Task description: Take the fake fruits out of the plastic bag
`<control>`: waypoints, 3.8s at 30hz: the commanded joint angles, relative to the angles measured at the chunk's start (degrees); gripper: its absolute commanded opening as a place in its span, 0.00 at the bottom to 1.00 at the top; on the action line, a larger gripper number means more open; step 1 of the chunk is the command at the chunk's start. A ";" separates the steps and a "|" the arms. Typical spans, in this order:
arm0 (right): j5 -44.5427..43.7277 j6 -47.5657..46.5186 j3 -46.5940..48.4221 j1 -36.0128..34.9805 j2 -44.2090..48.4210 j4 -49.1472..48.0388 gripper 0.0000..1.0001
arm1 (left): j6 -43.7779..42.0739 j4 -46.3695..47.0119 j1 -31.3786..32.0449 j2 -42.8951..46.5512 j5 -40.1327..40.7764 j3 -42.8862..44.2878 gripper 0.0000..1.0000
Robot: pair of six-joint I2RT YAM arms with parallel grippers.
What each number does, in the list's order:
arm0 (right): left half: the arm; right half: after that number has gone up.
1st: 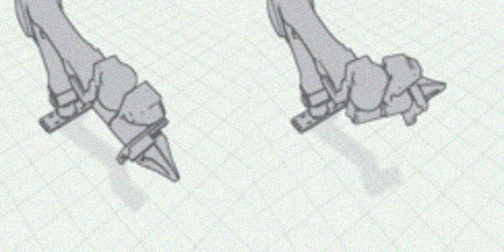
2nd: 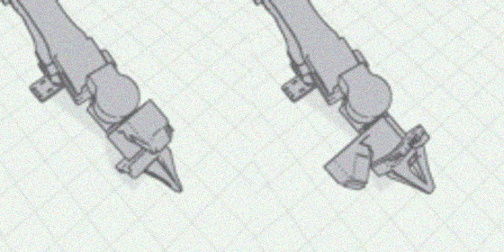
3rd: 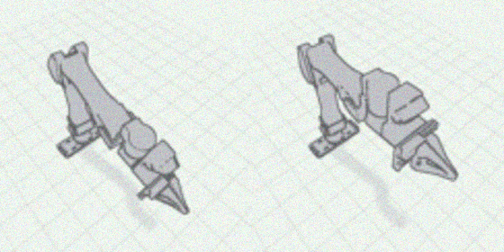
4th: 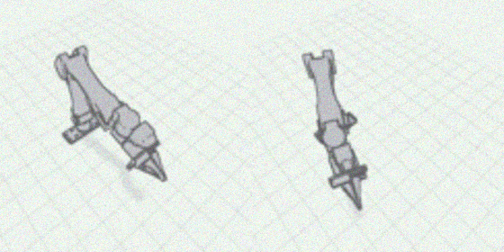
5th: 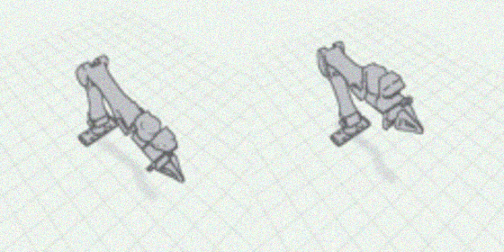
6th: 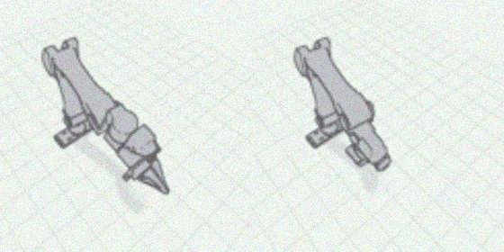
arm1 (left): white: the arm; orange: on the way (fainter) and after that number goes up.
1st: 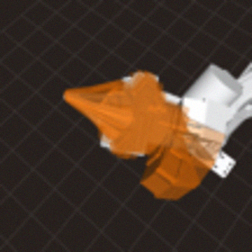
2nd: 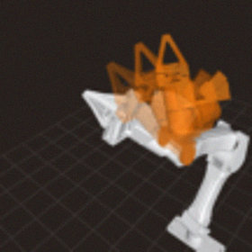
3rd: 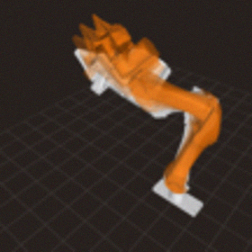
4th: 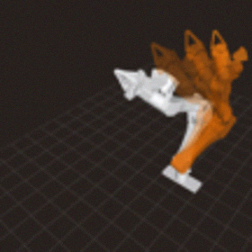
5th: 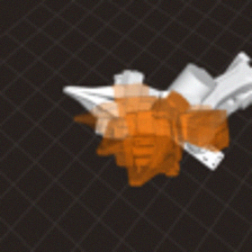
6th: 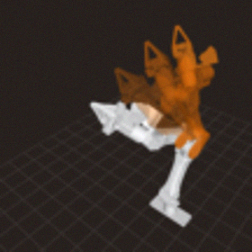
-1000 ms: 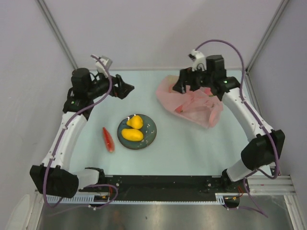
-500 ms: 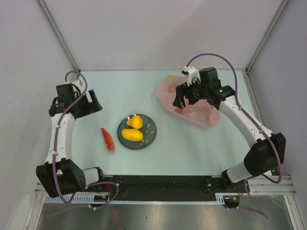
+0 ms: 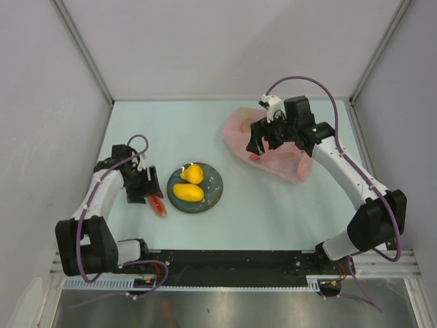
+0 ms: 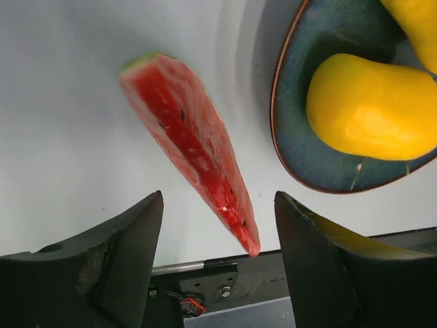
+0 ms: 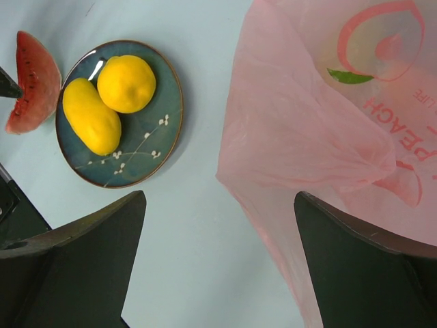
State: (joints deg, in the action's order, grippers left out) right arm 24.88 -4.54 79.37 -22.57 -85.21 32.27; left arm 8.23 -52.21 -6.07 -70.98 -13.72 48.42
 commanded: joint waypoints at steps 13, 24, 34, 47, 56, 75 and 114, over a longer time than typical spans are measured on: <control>-0.80 1.11 -1.59 2.79 1.10 -1.60 0.95 | -3.56 -0.44 0.79 -10.32 -6.64 12.64 0.00; -1.50 1.90 -1.68 7.01 1.36 -1.34 0.95 | -6.56 2.19 27.32 -12.58 -26.98 26.70 0.00; -1.86 1.55 -2.47 9.65 2.85 -0.54 0.95 | -2.79 4.92 29.97 -27.71 -23.74 34.63 0.00; -1.33 2.07 -3.52 11.67 1.63 -0.54 0.95 | 9.68 7.20 32.61 -30.18 -4.49 36.65 0.01; -1.24 2.51 -3.44 11.67 0.31 -0.10 0.95 | 19.45 4.57 36.21 -34.13 10.45 40.08 0.00; -1.06 1.99 -3.44 11.76 -0.13 -0.37 0.95 | 24.29 2.54 39.29 -35.28 19.61 39.47 0.34; 8.95 17.46 -9.50 29.69 9.98 -1.42 0.85 | -51.29 32.07 50.09 -45.73 -9.69 61.53 1.00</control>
State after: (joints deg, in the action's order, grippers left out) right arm 31.55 11.92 68.90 6.98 -77.23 32.42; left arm -40.75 -28.25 41.41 -115.63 -25.54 112.62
